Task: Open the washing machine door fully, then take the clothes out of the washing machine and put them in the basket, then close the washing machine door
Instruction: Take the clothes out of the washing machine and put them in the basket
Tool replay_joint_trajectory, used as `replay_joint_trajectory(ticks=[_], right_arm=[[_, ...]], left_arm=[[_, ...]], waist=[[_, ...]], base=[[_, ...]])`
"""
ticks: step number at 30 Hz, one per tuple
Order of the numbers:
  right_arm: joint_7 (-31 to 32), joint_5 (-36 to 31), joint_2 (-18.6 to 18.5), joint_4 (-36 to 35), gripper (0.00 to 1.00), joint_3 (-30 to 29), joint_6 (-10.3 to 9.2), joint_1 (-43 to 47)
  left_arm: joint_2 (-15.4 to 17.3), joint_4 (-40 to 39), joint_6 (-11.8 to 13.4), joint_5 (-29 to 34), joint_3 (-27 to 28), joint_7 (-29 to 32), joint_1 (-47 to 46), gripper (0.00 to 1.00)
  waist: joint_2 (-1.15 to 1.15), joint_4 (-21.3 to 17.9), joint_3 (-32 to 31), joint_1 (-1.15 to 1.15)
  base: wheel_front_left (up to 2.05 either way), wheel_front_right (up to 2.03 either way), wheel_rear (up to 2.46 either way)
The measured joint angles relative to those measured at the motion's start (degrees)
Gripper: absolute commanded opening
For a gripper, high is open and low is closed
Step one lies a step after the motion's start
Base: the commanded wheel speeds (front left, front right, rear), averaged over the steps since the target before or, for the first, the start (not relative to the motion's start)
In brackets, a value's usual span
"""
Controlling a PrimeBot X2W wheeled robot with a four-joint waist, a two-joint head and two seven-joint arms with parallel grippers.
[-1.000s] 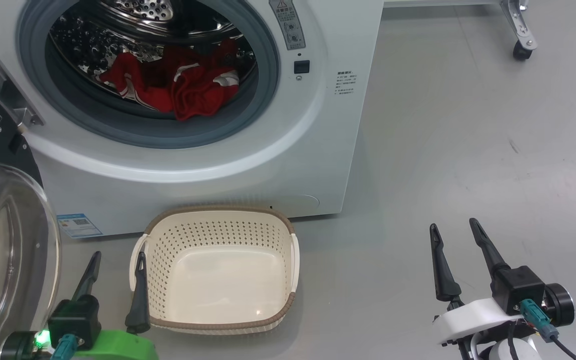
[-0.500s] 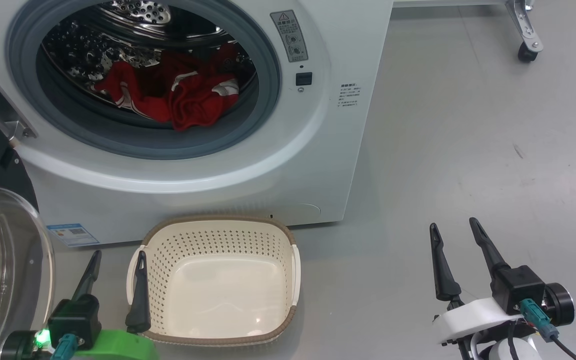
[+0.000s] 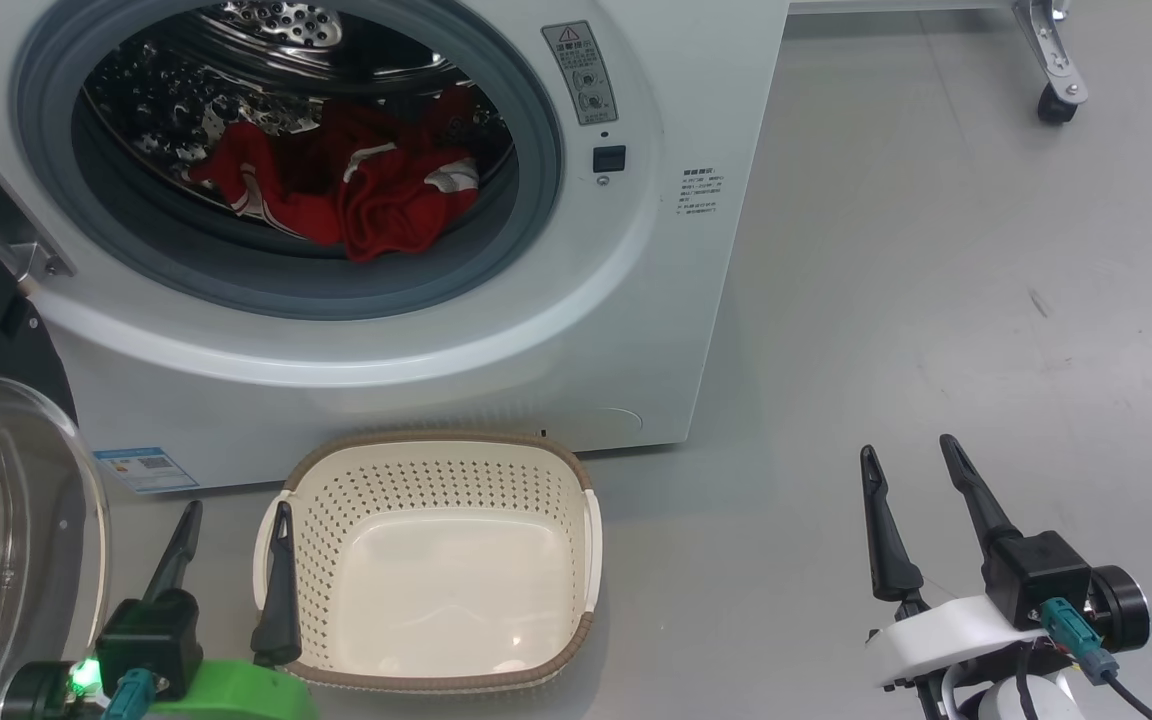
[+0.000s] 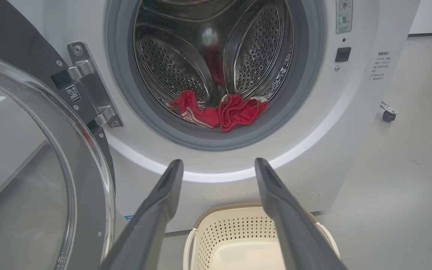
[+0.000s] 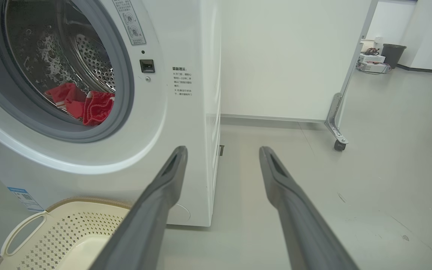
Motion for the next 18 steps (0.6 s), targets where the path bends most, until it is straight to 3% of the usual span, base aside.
replay_joint_trajectory(ticks=[18], right_arm=[[0.0,-0.02,0.0,-0.33,1.0,0.55,0.09,-0.04]], left_arm=[[-0.07,1.37,-0.18,-0.81,-0.85,0.36,-0.18,1.0]], waist=[[0.0,-0.38,0.87,0.0]], base=[[0.0,0.0,0.0]])
